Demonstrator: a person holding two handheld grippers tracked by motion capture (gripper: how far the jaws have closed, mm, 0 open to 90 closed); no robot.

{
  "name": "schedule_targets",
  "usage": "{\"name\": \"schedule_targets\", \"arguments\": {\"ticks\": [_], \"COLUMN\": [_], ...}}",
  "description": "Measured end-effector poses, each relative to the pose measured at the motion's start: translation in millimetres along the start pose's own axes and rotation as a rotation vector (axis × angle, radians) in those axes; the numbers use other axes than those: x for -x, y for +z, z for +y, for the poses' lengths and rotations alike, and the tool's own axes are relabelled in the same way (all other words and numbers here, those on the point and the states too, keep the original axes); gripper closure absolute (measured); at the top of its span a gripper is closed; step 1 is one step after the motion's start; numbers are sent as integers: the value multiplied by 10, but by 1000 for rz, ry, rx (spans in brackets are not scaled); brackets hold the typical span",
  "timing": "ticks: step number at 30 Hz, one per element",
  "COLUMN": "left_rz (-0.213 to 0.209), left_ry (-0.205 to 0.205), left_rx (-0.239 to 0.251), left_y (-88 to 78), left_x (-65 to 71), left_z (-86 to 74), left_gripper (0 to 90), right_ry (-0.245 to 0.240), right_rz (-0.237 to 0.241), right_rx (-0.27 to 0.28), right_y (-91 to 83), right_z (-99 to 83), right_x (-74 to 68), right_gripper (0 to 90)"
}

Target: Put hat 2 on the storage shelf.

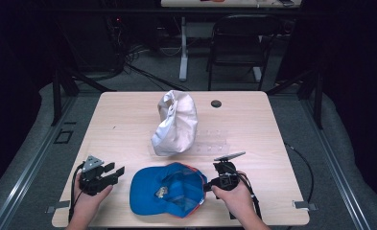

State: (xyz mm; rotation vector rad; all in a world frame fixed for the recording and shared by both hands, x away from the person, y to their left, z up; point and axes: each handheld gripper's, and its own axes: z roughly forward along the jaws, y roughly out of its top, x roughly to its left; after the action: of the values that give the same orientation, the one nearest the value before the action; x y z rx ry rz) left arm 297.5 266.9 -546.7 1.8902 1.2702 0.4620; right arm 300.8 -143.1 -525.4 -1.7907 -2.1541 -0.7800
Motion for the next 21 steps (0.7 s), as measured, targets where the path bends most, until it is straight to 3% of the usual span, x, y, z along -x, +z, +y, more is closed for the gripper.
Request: {"name": "schedule_targets", "arguments": {"ticks": [5,6,7,10,21], "left_rz": [-3,-3,-2,-3,1], "left_ry": [-1,-1,-1,-3,-3], "left_rx": [3,3,4,2,7], "left_y": [8,8,8,1,4], "left_x": [11,11,9,-1,-1], "left_z": [-2,-1,-2,0,-3], "left_gripper": [518,518,518,518,517], "right_ry": [-16,14,-9,11,38], "right_rz": [30,28,43,66,86], "right_rx": [-7,6,-6,-19,-60], "right_y": [40,56,60,95,236], "right_z": [1,-2,10,26,6], "right_x": [7,-14,8,33,115], "right_gripper": [854,834,808,720,665]}}
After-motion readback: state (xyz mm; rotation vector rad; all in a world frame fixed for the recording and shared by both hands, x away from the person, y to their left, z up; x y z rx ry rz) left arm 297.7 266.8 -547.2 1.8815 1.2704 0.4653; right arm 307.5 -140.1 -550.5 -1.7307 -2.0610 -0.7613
